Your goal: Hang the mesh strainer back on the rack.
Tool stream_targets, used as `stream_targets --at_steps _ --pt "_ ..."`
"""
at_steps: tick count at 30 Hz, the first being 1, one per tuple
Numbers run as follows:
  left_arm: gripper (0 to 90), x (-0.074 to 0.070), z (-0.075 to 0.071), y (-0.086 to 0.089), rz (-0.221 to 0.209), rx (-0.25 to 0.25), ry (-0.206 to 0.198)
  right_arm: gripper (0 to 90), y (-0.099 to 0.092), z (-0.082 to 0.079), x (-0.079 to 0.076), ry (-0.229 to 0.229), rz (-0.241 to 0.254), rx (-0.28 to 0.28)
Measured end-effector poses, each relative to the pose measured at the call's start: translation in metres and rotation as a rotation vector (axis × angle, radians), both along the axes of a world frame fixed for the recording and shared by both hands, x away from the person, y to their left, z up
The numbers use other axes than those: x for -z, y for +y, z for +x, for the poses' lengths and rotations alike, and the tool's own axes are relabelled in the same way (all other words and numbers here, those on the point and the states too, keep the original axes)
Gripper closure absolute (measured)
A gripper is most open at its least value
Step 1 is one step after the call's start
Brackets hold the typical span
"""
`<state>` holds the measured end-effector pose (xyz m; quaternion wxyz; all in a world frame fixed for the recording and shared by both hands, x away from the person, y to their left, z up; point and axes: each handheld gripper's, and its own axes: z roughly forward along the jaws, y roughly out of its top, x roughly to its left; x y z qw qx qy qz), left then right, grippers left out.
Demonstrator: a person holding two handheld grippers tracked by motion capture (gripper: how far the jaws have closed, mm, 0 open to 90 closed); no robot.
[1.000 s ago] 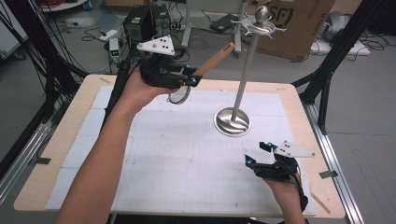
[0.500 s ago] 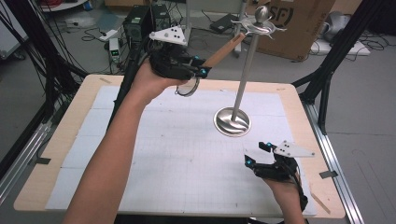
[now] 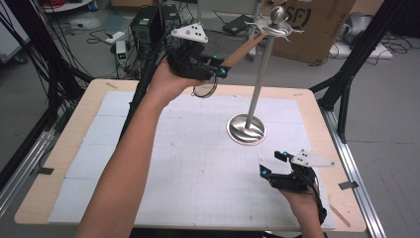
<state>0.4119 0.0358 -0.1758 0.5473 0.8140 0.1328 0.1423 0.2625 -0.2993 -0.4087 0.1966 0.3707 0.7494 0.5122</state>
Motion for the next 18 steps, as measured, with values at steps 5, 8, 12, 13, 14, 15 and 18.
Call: stream_targets --at_steps 5,8,12,13,14,15,18 --pt "69.0 0.005 0.005 -0.004 0.015 -0.024 0.007 20.8 0.0 0.0 0.0 -0.001 0.003 0.0" --pt "69.0 0.007 0.009 -0.006 0.02 -0.04 0.011 20.8 0.0 0.001 0.001 0.001 0.003 -0.003" --pt "69.0 0.011 0.013 -0.008 0.028 -0.057 0.015 20.8 0.0 0.001 0.001 0.0 0.005 -0.005" --pt "69.0 0.011 0.014 -0.009 0.029 -0.061 0.017 20.8 0.0 0.001 0.001 0.002 0.007 -0.005" --pt "69.0 0.012 0.016 -0.01 0.028 -0.069 0.023 20.8 0.0 0.001 0.001 0.0 0.007 -0.005" --pt "69.0 0.013 0.017 -0.01 0.025 -0.072 0.026 20.9 0.0 0.001 0.001 0.001 0.008 -0.005" --pt "69.0 0.015 0.021 -0.013 0.025 -0.075 0.032 20.8 -0.001 0.001 0.001 0.0 0.01 -0.005"
